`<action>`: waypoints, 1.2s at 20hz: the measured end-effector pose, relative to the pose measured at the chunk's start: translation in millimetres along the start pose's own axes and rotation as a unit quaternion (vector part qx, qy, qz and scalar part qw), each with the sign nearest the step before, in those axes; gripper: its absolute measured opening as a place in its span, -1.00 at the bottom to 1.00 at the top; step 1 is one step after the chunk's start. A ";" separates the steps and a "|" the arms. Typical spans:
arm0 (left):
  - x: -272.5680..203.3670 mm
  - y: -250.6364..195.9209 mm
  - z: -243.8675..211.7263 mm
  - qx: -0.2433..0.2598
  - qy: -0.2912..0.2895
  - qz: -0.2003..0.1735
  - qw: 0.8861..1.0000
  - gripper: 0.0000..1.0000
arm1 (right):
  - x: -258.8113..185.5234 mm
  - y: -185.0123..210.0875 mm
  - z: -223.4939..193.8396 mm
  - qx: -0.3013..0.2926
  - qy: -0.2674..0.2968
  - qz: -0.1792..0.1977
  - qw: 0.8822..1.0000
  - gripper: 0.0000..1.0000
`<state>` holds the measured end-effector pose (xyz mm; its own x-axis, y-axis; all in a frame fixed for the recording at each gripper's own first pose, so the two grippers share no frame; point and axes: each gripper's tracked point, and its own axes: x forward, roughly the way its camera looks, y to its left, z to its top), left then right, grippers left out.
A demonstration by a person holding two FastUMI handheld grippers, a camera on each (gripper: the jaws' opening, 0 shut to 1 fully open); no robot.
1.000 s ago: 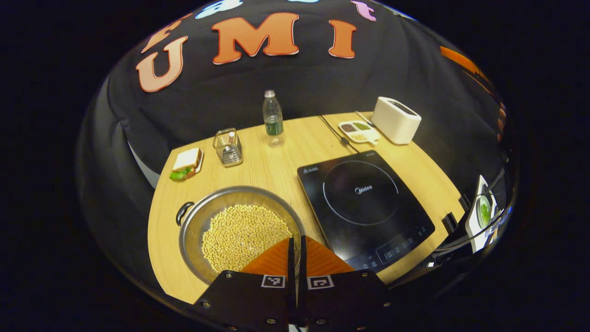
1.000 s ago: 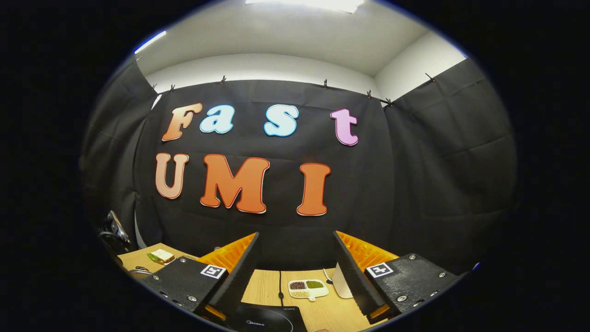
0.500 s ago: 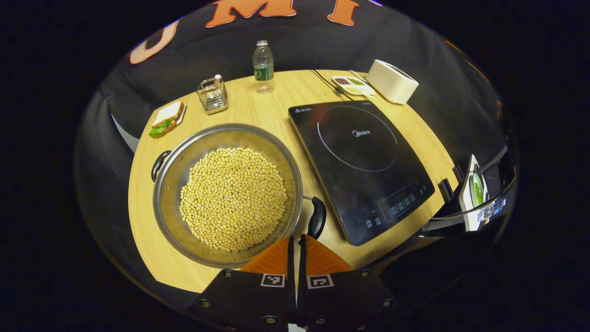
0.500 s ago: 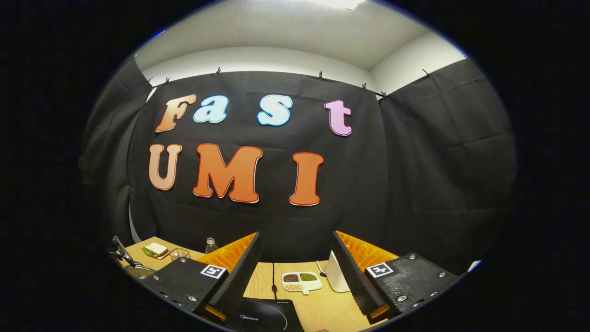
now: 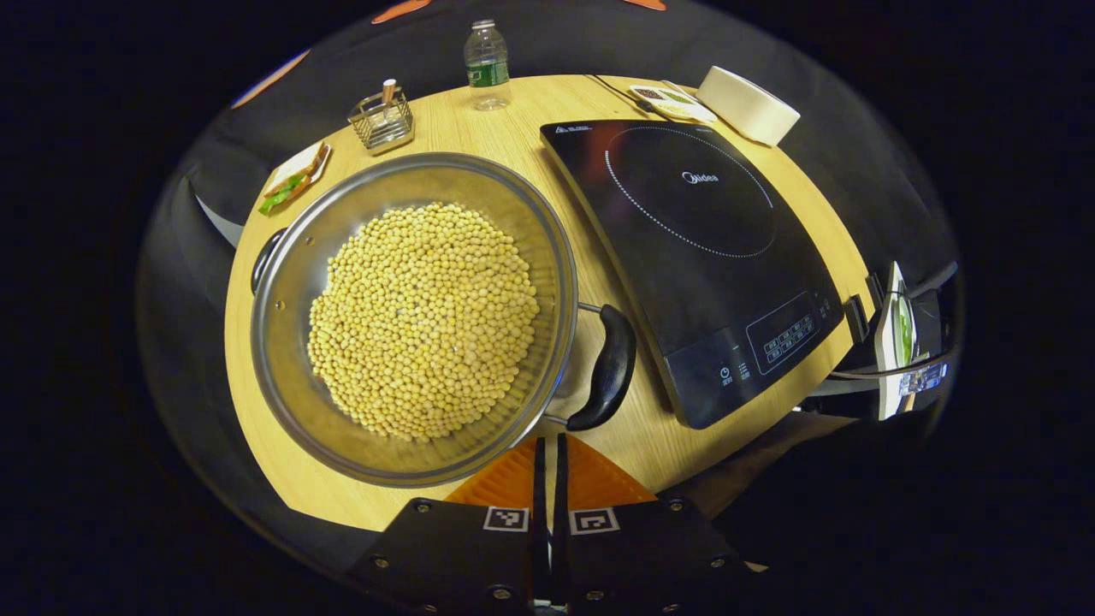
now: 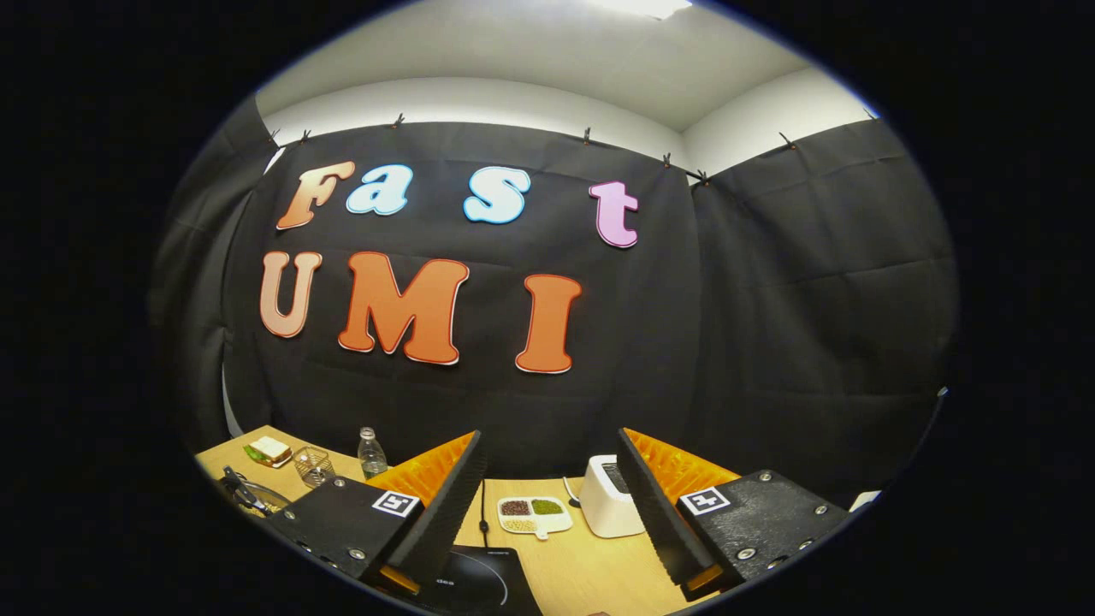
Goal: First push the handle of the pot to place it horizontally, then grasp the pot with both hands and set it on the induction cooktop.
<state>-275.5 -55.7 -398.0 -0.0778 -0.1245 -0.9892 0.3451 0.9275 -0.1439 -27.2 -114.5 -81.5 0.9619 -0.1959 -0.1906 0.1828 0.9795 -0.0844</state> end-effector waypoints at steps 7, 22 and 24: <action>14.9 -8.4 14.2 -0.014 0.010 0.020 1.000 -0.96 | -10.6 -37.3 -10.5 -0.003 0.016 -0.047 0.999 0.90; 33.9 -19.0 70.2 0.002 -0.013 0.016 1.000 -0.96 | -25.8 -79.8 -21.2 -0.008 0.036 -0.106 0.994 0.90; 37.0 -21.0 75.5 -0.012 -0.016 0.005 1.000 -0.96 | -27.7 -81.5 -22.1 -0.011 0.039 -0.109 0.993 0.90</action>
<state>-215.0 -106.3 -433.8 -0.0441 -0.1253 -0.9911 0.3232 0.9370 -0.1329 -73.2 -189.9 -91.0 0.8811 -0.4069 -0.2410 0.3796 0.9124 -0.1529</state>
